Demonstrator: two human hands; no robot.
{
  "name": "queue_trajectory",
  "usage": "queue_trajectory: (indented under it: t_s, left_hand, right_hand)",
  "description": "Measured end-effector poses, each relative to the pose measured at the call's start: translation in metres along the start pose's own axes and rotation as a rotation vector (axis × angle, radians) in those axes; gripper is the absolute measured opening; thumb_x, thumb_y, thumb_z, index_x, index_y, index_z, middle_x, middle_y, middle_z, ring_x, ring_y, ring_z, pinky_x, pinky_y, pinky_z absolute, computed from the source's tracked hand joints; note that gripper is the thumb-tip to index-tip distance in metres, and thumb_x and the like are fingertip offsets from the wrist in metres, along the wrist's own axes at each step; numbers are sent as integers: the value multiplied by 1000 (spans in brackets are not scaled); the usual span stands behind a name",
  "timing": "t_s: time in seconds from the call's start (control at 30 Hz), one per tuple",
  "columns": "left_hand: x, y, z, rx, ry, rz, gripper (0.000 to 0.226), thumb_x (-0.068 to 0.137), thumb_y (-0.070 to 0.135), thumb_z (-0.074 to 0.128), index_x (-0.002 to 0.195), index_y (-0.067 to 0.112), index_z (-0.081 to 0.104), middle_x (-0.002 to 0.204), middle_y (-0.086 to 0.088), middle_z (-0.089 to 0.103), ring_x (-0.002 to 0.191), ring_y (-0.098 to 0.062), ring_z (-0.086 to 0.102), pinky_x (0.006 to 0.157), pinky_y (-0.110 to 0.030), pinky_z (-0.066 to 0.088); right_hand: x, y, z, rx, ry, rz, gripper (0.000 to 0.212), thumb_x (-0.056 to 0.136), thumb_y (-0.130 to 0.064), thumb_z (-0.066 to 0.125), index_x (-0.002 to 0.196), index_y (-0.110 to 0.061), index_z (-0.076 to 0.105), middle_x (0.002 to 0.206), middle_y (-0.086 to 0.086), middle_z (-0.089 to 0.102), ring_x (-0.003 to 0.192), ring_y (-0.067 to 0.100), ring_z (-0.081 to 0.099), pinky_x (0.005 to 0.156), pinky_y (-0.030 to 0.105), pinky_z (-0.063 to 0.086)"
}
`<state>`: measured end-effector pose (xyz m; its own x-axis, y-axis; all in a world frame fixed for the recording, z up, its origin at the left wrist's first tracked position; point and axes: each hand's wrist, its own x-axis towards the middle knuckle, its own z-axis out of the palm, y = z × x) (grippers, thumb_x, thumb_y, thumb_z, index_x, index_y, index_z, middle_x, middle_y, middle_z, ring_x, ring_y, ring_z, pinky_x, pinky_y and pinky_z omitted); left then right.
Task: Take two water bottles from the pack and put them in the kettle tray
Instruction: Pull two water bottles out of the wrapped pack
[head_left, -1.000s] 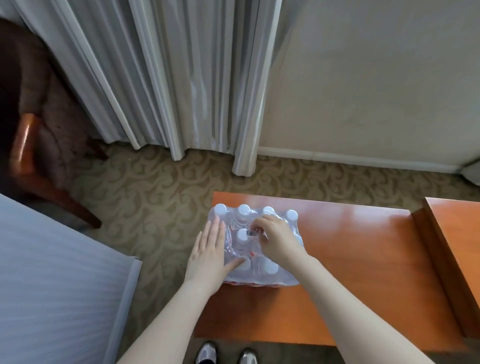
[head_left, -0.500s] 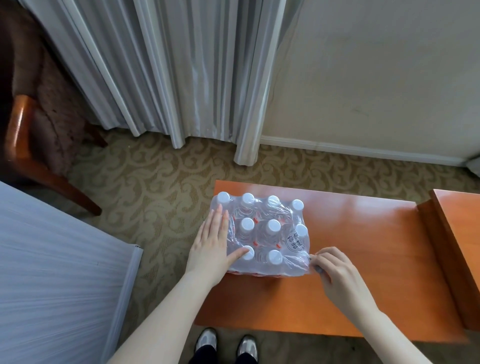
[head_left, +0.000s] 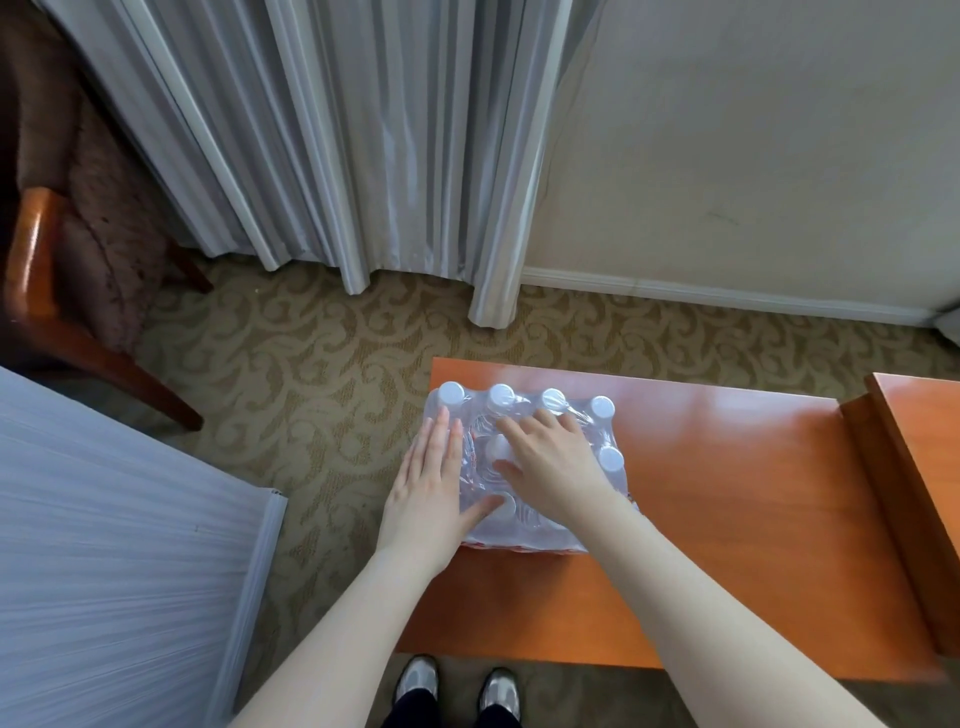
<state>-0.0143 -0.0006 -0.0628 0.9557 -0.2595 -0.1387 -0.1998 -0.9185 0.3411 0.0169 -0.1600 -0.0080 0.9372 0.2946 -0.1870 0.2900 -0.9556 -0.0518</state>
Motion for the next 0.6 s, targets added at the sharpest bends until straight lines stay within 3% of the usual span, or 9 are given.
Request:
queue_trajectory:
  t_s: [0.1,0.33,0.5,0.6]
  left_hand:
    - [0,0,2,8,0,2,95,67,80,-1,136,22,-34,148,6,-40,141,-11,-25,116,-29,-2]
    - [2,0,2,29,-13,-8,97,70,79,5,137,20,-33,153,3,-34,144,-15,-20,117,-31,-2]
    - [3,3,-2,47,-44,-23,104,68,81,4,141,14,-27,150,2,-34,145,-16,-18,118,-32,-2]
    - [3,5,-6,84,-64,-36,105,72,80,9,145,12,-22,155,-1,-30,145,-17,-18,118,-33,-3]
  right_hand:
    - [13,-2,16,-3,-75,23,46,85,-45,55,118,-16,45,99,8,69,102,29,51,89,41,33]
    - [16,-7,21,276,76,159,34,79,-39,64,105,-18,54,79,5,67,93,28,52,83,41,33]
    - [7,-1,-17,361,176,127,34,80,-38,65,104,-16,57,68,-2,53,95,26,50,74,37,27]
    - [-3,1,-55,421,219,104,32,80,-37,66,100,-12,59,65,-4,53,90,25,50,77,38,32]
